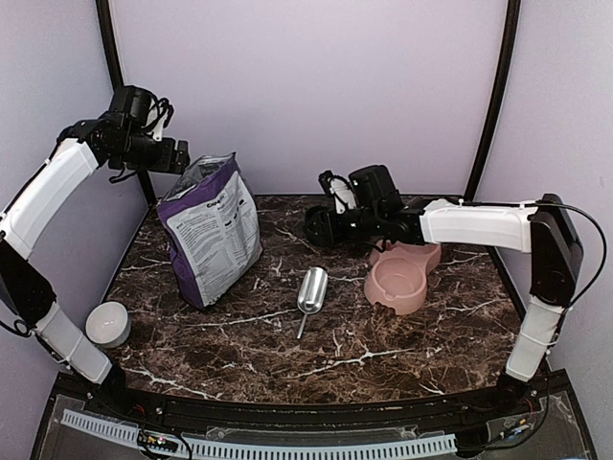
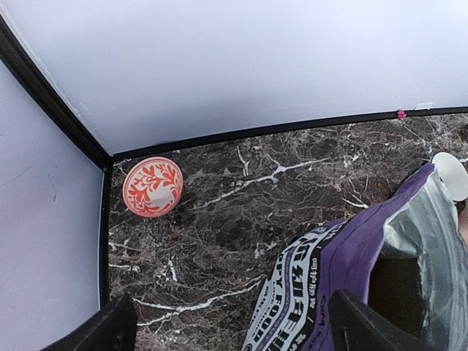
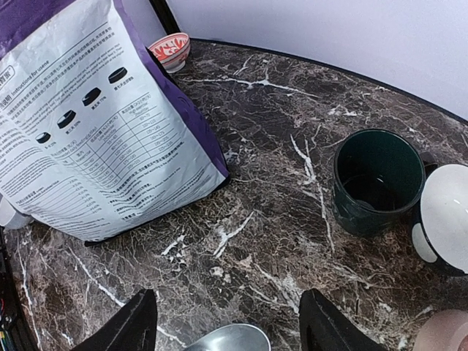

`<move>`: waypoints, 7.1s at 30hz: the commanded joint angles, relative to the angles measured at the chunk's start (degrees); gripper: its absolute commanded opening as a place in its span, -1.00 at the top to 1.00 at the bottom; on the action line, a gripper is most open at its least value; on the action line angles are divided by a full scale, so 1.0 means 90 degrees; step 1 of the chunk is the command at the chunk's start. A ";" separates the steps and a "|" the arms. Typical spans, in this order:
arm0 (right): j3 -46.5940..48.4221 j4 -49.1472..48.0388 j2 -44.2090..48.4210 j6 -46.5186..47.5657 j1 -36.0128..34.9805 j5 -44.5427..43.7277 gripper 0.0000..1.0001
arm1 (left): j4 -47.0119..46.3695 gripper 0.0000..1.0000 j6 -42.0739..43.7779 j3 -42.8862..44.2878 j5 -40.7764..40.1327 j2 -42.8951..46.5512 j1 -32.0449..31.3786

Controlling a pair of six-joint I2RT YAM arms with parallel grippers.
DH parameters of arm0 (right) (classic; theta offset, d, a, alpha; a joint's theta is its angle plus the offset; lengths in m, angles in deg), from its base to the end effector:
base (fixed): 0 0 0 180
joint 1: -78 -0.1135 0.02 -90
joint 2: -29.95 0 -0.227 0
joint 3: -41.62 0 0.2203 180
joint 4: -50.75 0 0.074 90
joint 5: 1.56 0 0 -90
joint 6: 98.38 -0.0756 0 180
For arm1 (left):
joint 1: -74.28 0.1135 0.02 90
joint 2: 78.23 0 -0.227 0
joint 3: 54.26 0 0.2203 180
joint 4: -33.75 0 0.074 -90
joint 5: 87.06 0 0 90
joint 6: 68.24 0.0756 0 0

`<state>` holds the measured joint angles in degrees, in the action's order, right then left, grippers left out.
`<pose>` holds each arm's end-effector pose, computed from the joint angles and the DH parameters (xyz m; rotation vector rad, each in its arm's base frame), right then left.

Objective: Serve the pet food
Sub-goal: Pick up the spatula from the center of the board, then pass from the right arm to the left, then pass from the left arm to the right

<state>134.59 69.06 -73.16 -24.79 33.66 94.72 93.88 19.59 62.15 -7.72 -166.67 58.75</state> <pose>0.2942 0.2991 0.2247 -0.5879 2.0727 0.7503 0.3255 -0.0759 0.3648 0.1380 2.1168 0.0152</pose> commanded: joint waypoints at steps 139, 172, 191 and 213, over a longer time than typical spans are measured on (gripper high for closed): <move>-0.3467 -0.0654 0.3639 0.0055 0.1206 0.1420 -0.89 | -0.2032 1.00 0.0216 -0.0854 0.4924 -0.1507 -0.3294; -0.2019 0.1172 0.3434 0.1505 0.1415 0.3876 -0.50 | -0.0238 1.00 0.1973 -0.0401 0.6305 -0.1523 -0.3304; -0.0987 0.2380 0.2878 0.2046 0.1450 0.4801 0.67 | -0.0015 1.00 0.2083 -0.0467 0.5979 -0.1473 -0.3394; -0.0943 0.2372 0.2780 0.2088 0.1450 0.4885 1.00 | -0.0761 -0.10 0.1811 -0.0926 0.5040 -0.0960 -0.3431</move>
<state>124.49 94.02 -49.95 -4.18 47.11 135.53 93.59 36.72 56.31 42.73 -180.90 27.54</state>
